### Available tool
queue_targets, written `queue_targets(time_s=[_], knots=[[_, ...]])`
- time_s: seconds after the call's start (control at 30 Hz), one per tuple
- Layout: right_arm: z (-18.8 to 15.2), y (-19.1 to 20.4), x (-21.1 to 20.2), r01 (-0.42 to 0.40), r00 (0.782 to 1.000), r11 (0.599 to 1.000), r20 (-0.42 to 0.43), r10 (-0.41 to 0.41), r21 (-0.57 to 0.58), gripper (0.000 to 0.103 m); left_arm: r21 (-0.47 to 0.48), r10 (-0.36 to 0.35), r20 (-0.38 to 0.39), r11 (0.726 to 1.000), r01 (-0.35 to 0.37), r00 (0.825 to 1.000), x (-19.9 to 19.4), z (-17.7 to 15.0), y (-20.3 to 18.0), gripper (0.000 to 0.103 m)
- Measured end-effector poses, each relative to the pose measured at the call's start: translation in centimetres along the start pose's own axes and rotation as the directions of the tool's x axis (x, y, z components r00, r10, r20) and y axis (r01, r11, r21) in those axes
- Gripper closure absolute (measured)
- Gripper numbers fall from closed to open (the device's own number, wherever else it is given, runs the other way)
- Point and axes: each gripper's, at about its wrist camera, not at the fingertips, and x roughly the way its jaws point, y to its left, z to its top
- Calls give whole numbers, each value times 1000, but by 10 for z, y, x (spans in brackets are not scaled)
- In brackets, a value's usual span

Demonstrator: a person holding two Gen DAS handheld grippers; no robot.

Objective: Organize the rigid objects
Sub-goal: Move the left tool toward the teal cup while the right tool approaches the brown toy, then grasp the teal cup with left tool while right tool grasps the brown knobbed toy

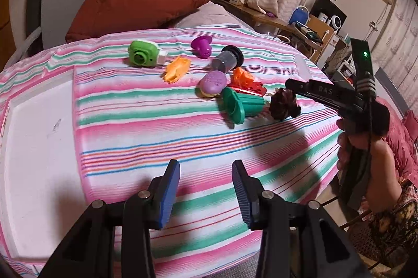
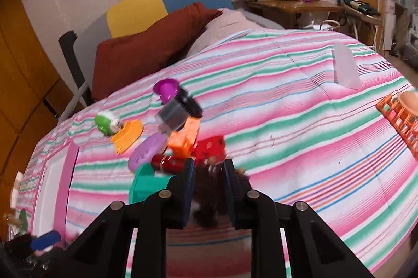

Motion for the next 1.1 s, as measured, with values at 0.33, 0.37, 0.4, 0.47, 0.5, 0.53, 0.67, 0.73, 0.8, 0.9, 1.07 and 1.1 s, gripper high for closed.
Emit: queue_targets(time_s=[0.33, 0.37, 0.4, 0.47, 0.5, 0.53, 0.67, 0.73, 0.8, 0.9, 1.07, 1.1], knots=[[10, -17, -14, -27, 999, 996, 47, 23, 83, 54, 71, -23, 0, 997, 22, 1000, 58, 52, -48, 62], [10, -18, -17, -24, 998, 995, 54, 19, 95, 50, 69, -20, -9, 997, 21, 1000, 70, 59, -51, 62], [11, -20, -20, -28, 998, 994, 61, 22, 108, 50, 57, -15, -23, 998, 17, 1000, 81, 65, -52, 62], [12, -21, -24, -35, 997, 992, 65, 27, 121, 47, 19, -8, -46, 1000, 9, 999, 99, 77, -48, 62], [13, -22, -25, -36, 997, 992, 68, 28, 123, 46, 3, -6, -55, 1000, 6, 998, 106, 81, -44, 62], [14, -21, -26, -40, 997, 992, 70, 32, 120, 46, -7, 1, -63, 1000, -1, 998, 110, 83, -41, 62], [16, -18, -28, -40, 997, 995, 71, 33, 96, 44, -46, 37, -75, 998, -40, 996, 113, 80, -18, 62], [16, -18, -29, -41, 997, 995, 74, 35, 91, 43, -51, 93, -73, 994, -97, 993, 108, 73, -3, 62], [16, -17, -29, -42, 997, 995, 73, 35, 88, 42, -58, 144, -96, 987, -150, 985, 108, 66, 10, 62], [15, -14, -31, -54, 996, 994, 72, 47, 92, 42, -128, 116, -98, 984, -128, 988, 102, 51, 31, 62], [13, -17, -39, -51, 996, 991, 80, 41, 124, 35, -77, 80, 66, 994, -75, 995, 64, 39, 21, 62], [12, -18, -43, -43, 996, 991, 85, 32, 126, 31, -35, 53, 83, 998, -50, 995, 60, 38, 12, 61]])
